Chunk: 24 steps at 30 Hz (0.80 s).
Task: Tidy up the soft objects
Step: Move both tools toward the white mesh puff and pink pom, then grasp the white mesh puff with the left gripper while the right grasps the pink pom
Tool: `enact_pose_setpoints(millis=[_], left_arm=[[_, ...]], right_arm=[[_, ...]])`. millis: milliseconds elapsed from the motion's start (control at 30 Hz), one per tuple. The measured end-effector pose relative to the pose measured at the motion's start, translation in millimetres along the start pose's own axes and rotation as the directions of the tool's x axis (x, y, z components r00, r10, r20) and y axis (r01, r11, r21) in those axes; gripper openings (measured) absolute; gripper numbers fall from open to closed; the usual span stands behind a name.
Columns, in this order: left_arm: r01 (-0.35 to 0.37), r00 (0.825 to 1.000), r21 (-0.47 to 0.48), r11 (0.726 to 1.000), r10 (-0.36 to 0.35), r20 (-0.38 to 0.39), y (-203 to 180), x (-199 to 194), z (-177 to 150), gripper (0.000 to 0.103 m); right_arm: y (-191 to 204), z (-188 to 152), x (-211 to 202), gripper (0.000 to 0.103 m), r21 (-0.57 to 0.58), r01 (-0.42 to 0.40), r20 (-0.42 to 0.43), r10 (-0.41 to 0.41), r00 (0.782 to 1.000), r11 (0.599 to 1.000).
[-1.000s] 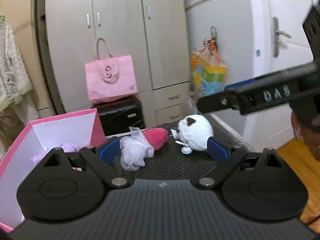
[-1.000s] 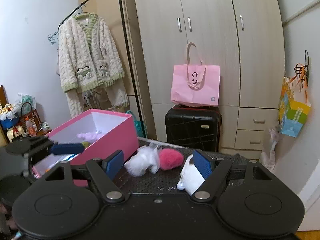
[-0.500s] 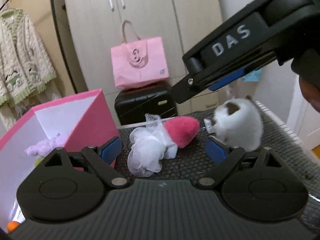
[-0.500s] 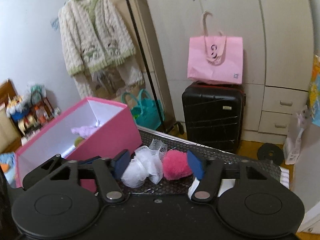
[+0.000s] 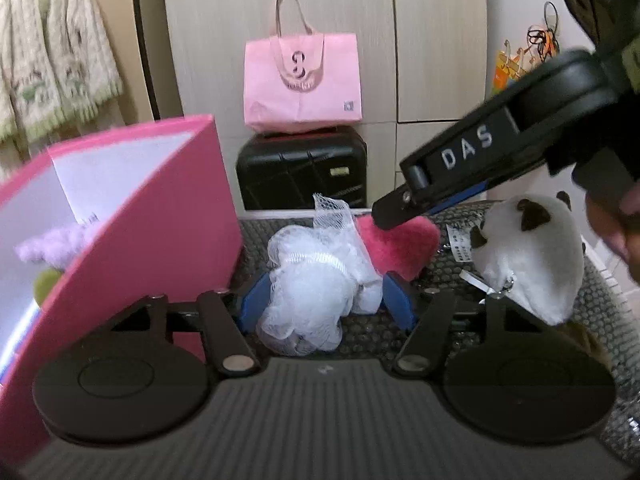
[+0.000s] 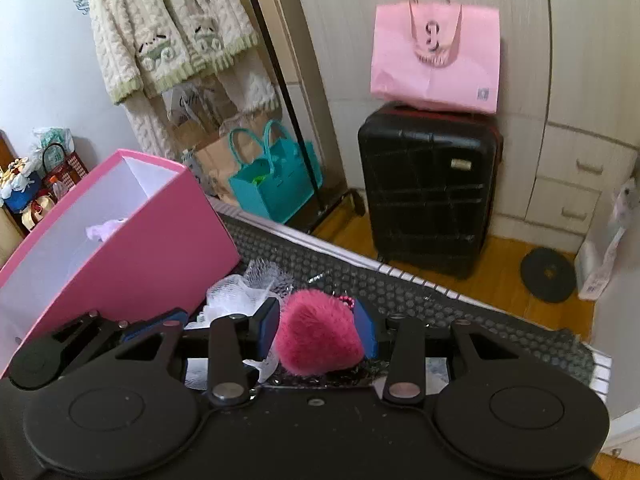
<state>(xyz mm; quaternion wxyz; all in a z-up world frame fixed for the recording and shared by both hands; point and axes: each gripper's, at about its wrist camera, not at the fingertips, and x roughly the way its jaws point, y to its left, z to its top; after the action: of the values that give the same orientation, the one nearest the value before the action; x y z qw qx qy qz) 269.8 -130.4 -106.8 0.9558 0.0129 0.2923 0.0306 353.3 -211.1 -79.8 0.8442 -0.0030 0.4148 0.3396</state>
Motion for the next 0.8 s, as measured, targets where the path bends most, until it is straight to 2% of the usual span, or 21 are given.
enact_pose_setpoints(millis=[133,233,333,467,567,667,700,733,767,800], left_arm=[[0.007,1.000,-0.037,0.999,-0.007,-0.009,5,7,-3,0.061],[0.023,0.999,-0.084,0.996,-0.026,-0.032,9,13,-1,0.061],[0.023,0.999,-0.090,0.996,-0.027,-0.036,9,17,-2,0.061],[-0.004,1.000,-0.083,0.997,0.002,-0.026,11,17,-2,0.031],[0.002,1.000,-0.092,0.996,-0.004,-0.019,13,14,-3,0.024],[0.018,1.000,-0.102,0.995,-0.017,0.006,14,7,-4,0.022],[0.030,0.999,-0.106,0.994,-0.029,0.016,15,3,-2,0.022],[0.045,0.999,-0.114,0.992,-0.042,0.030,15,-1,-1,0.022],[0.056,0.998,-0.115,0.992,-0.051,0.046,15,-6,0,0.022],[0.061,0.997,-0.110,0.992,-0.055,0.058,16,-9,0,0.022]], right_arm=[[2,-3,12,0.047,-0.018,0.015,-0.056,-0.016,0.998,1.000],[2,-5,16,0.052,-0.020,0.019,-0.062,-0.020,0.998,1.000],[-1,-6,19,0.054,-0.009,0.019,-0.065,-0.019,0.998,1.000],[3,-8,23,0.055,-0.034,0.035,-0.061,-0.037,0.997,0.999],[9,-10,18,0.049,-0.059,0.049,-0.041,-0.052,0.998,0.997],[13,-12,9,0.043,-0.052,0.061,-0.009,-0.062,0.998,0.997],[15,-12,5,0.035,-0.043,0.067,0.001,-0.067,0.998,0.997],[16,-12,1,0.018,-0.042,0.065,0.009,-0.064,0.998,0.997],[20,-12,-5,0.012,-0.046,0.059,0.023,-0.058,0.998,0.997],[21,-12,-9,0.011,-0.050,0.053,0.031,-0.052,0.998,0.997]])
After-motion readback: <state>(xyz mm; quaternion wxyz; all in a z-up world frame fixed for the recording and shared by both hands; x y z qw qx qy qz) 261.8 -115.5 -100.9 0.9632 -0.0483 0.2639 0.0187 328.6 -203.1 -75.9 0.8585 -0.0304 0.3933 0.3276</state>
